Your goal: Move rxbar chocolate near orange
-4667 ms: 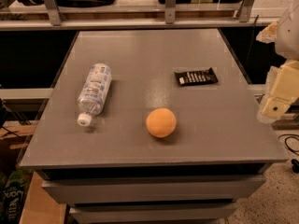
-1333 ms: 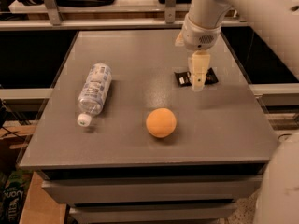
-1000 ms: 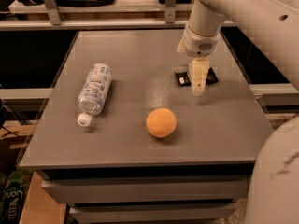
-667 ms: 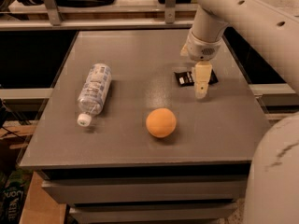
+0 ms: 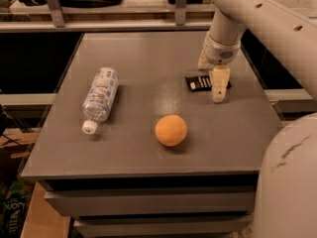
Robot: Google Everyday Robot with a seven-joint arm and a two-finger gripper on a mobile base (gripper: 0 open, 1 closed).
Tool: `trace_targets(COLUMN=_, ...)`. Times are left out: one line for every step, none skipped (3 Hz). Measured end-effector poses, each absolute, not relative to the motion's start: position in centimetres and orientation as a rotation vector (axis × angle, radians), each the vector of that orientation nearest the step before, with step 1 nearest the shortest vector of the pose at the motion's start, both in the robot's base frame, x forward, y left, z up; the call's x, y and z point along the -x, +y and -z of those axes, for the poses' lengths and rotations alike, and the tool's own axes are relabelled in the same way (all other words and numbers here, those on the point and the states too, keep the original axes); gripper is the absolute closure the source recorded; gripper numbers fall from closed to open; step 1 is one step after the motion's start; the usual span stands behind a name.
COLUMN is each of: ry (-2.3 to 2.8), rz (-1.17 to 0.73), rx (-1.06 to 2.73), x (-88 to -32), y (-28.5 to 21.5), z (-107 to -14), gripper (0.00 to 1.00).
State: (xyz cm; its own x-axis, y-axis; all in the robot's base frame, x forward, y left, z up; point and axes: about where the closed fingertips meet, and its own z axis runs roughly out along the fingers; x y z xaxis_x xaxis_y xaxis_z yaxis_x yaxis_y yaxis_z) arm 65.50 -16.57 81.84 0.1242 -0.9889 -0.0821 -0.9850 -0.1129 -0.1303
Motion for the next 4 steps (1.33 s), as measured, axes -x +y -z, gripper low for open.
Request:
trace_targets(ry=1.983, rz=0.038, rx=2.236, x=-65.5, y=-16.6, z=-82.6, gripper=0.65)
trace_targets(ry=1.983, rz=0.038, rx=2.236, x=-65.5, y=-16.6, z=-83.4, gripper=0.88)
trace_targets(ry=1.983, rz=0.038, rx=2.236, x=-65.5, y=-16.6, z=-83.6, gripper=1.0)
trace_targets(ry=1.904, rz=0.074, rx=2.24, x=-65.6, y=-15.6, z=-85.5, gripper=1.0)
